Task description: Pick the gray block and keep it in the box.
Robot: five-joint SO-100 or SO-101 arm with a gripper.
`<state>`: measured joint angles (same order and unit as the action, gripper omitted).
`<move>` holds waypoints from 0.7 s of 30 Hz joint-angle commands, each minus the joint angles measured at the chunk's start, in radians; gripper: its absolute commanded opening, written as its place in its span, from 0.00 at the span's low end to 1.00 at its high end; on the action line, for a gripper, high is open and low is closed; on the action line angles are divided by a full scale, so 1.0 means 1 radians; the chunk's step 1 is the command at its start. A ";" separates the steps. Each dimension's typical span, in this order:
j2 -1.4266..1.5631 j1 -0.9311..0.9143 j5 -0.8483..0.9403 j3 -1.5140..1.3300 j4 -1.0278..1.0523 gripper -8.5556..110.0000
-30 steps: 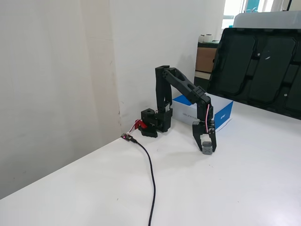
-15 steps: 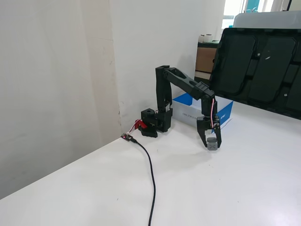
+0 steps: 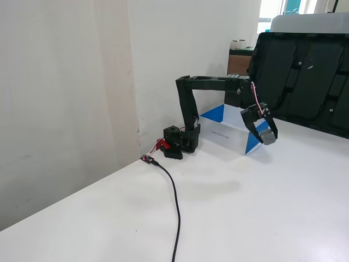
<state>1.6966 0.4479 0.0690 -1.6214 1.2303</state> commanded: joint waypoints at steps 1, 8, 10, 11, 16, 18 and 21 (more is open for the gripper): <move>0.133 0.114 -0.078 0.086 0.003 0.14; 0.193 0.324 -0.233 0.086 0.006 0.14; 0.198 0.387 -0.264 0.091 0.017 0.14; 0.198 0.417 -0.279 0.097 0.028 0.14; 0.199 0.566 -0.319 0.107 0.075 0.14; 0.202 0.623 -0.322 0.104 0.089 0.14; 0.212 0.712 -0.322 0.077 0.098 0.14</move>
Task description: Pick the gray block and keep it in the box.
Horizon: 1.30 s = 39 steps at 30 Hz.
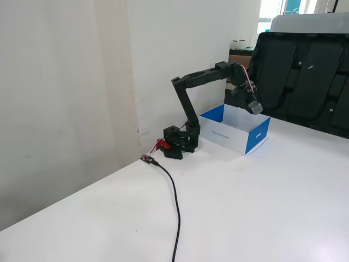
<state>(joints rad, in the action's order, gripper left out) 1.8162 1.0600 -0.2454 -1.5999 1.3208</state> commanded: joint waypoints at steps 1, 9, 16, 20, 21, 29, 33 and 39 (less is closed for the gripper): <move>0.095 0.130 -0.008 0.044 0.008 0.14; 0.089 0.305 -0.005 -0.054 -0.066 0.14; 0.025 0.327 -0.006 -0.064 -0.081 0.23; -0.012 0.308 0.006 -0.060 -0.078 0.24; -0.018 0.302 0.006 -0.060 -0.078 0.23; 0.052 0.222 0.025 -0.051 -0.029 0.07; 0.106 0.121 0.064 -0.040 0.032 0.07; 0.163 -0.158 0.147 -0.032 0.117 0.07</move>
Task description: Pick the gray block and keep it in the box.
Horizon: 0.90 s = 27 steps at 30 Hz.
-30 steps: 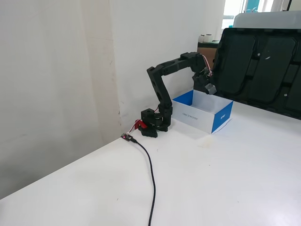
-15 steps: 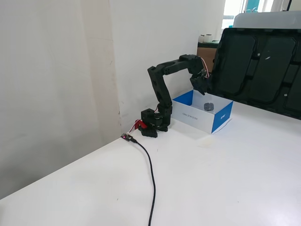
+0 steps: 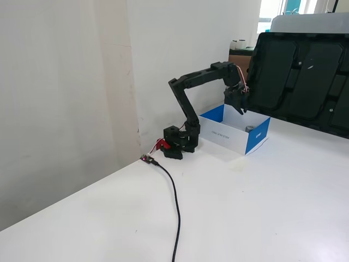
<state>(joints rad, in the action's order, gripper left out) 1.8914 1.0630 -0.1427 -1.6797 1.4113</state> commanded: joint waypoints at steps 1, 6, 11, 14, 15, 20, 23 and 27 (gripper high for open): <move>0.092 -0.216 0.060 0.035 0.023 0.07; 0.110 -0.482 0.138 -0.023 -0.006 0.07; 0.207 -0.683 0.183 -0.155 -0.078 0.07; 0.299 -0.769 0.186 -0.281 -0.141 0.07; 0.336 -0.793 0.186 -0.331 -0.167 0.07; 0.591 -0.884 0.187 -0.630 -0.322 0.07; 0.752 -0.911 0.167 -0.778 -0.388 0.07; 0.910 -0.928 0.120 -0.885 -0.403 0.07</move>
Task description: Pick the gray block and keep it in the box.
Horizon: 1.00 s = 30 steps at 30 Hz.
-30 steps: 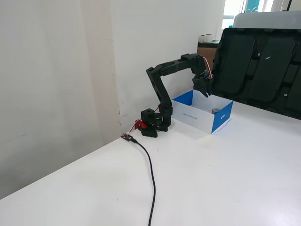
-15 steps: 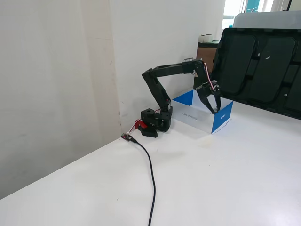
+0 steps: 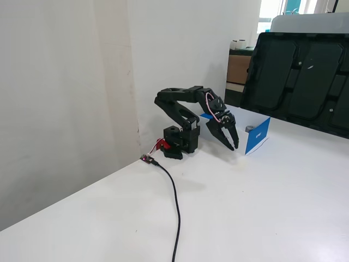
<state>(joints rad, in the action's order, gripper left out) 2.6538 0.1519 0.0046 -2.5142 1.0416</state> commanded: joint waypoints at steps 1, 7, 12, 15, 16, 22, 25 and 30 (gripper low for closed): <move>0.192 -0.020 -0.038 -0.075 -0.034 0.07; 0.420 -0.025 -0.077 -0.213 -0.021 0.07; 0.522 -0.051 -0.078 -0.287 -0.021 0.07; 0.640 -0.061 -0.078 -0.356 -0.012 0.07; 0.669 -0.066 -0.078 -0.368 -0.003 0.07; 0.758 -0.087 -0.078 -0.426 0.044 0.07; 0.773 -0.084 -0.077 -0.442 0.063 0.07; 0.773 -0.086 -0.077 -0.440 0.086 0.07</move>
<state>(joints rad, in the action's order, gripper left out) 3.3042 0.0721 -0.0660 -2.9698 1.1213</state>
